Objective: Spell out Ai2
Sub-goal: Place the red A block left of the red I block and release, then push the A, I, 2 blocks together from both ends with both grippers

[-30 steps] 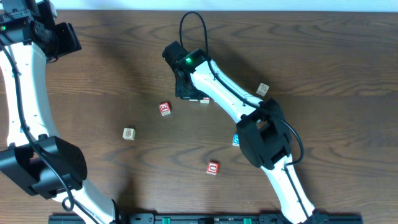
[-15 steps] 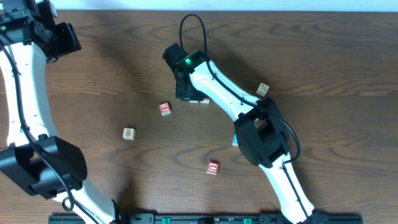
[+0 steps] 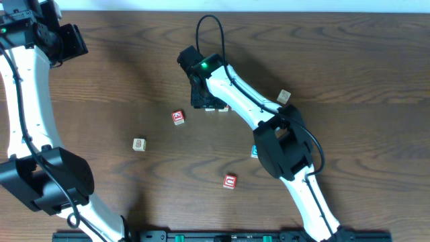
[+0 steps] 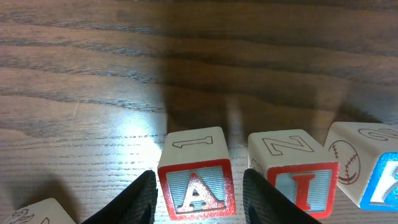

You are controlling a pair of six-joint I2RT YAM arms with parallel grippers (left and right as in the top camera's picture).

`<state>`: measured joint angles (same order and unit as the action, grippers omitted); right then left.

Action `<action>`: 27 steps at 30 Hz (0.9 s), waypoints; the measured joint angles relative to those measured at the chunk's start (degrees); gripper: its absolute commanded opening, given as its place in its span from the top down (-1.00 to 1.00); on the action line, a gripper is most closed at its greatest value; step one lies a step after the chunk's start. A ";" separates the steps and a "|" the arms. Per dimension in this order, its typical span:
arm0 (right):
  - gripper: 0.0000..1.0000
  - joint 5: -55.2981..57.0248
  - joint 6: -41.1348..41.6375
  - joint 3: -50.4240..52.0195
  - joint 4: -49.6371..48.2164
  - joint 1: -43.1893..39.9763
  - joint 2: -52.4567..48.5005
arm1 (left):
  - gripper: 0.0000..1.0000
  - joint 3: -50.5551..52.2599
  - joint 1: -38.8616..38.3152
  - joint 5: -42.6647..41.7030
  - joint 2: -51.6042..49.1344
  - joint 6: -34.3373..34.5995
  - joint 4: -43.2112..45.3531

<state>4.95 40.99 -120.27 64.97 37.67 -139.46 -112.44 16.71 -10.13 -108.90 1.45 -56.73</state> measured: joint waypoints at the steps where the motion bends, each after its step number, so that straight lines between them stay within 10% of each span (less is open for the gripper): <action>1: 0.13 0.00 0.00 0.00 -0.13 0.00 -0.02 | -0.23 0.00 0.00 0.00 0.00 0.00 0.00; 15: -0.15 0.04 -2.60 -0.02 -6.14 -1.44 -0.04 | -0.22 0.00 0.00 0.00 0.00 0.00 0.04; 17: 0.15 0.04 -3.37 -0.46 -5.92 -2.32 -0.15 | -0.16 0.00 0.00 -0.04 0.00 0.00 0.02; 19: 0.97 0.00 -4.98 -2.10 -5.09 -3.17 -0.48 | 0.22 0.00 -0.11 -0.74 0.00 -0.04 0.07; 22: 0.97 0.04 -6.14 -7.82 -0.15 -4.72 -0.76 | 0.88 0.31 -0.81 -3.98 -0.13 -0.31 0.24; 27: 0.97 1.11 -10.23 -17.88 9.94 -7.87 1.31 | 0.88 5.25 -5.73 -8.44 -1.20 -1.49 2.14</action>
<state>6.07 30.76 -138.15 74.91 29.80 -138.15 -107.20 10.98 -18.57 -110.10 -0.03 -54.59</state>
